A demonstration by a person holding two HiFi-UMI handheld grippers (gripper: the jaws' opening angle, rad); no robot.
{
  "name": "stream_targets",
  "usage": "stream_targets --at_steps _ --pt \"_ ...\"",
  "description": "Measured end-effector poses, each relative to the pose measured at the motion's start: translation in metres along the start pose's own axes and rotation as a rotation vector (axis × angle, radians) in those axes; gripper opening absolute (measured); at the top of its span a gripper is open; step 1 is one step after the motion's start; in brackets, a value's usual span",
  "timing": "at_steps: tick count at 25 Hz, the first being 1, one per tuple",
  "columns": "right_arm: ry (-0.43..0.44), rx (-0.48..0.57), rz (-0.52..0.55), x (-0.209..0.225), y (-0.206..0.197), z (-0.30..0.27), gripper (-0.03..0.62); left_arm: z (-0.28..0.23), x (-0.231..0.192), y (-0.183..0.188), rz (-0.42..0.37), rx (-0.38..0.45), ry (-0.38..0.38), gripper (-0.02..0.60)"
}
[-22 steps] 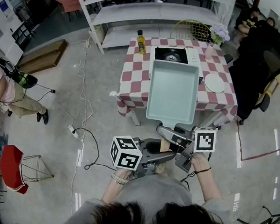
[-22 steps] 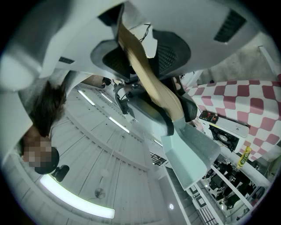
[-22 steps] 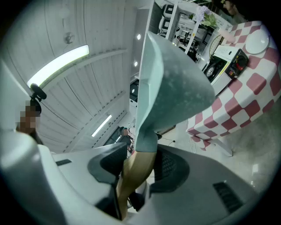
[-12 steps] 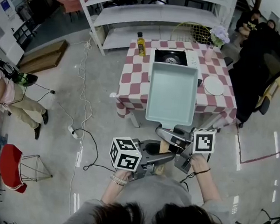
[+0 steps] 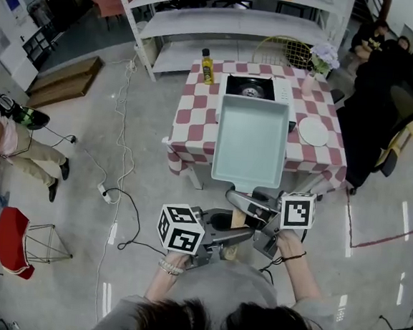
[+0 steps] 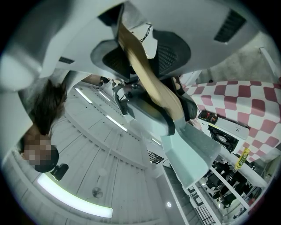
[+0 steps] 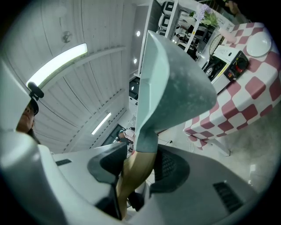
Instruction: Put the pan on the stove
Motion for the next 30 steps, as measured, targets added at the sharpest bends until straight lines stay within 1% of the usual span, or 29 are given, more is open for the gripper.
stream_targets --at_steps 5,7,11,13,17,20,24,30 --pt "0.022 0.0 -0.02 0.001 0.002 -0.002 0.179 -0.001 -0.002 0.002 0.005 0.004 0.006 0.173" --pt "0.012 -0.007 -0.021 0.005 0.004 -0.003 0.179 0.0 -0.004 0.003 0.012 0.007 0.009 0.173" --pt "0.029 -0.008 -0.042 0.006 0.006 -0.01 0.179 0.003 -0.009 0.005 0.024 0.008 0.01 0.173" --pt "0.023 -0.013 -0.044 0.01 0.008 -0.013 0.179 0.004 -0.014 0.007 0.029 0.012 0.006 0.173" --pt "0.041 -0.005 -0.08 0.015 0.016 -0.024 0.179 0.007 -0.027 0.015 0.039 0.018 -0.004 0.173" --pt "0.006 -0.012 -0.063 0.026 0.027 -0.026 0.179 0.006 -0.039 0.024 0.045 0.015 -0.02 0.173" --pt "0.038 0.015 -0.099 0.032 0.042 -0.041 0.179 0.009 -0.057 0.037 0.046 0.001 -0.027 0.173" --pt "0.033 0.014 -0.089 0.049 0.066 -0.058 0.179 0.014 -0.083 0.058 0.053 -0.006 -0.028 0.173"
Point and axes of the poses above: the fingertips, and each gripper's own axes: z backward along the fingers, x to its right, y out of its top, the point moved 7 cm from there along z, backward along the fingers, and after that the axes turned 2 degrees about -y, right-handed, at the moved point
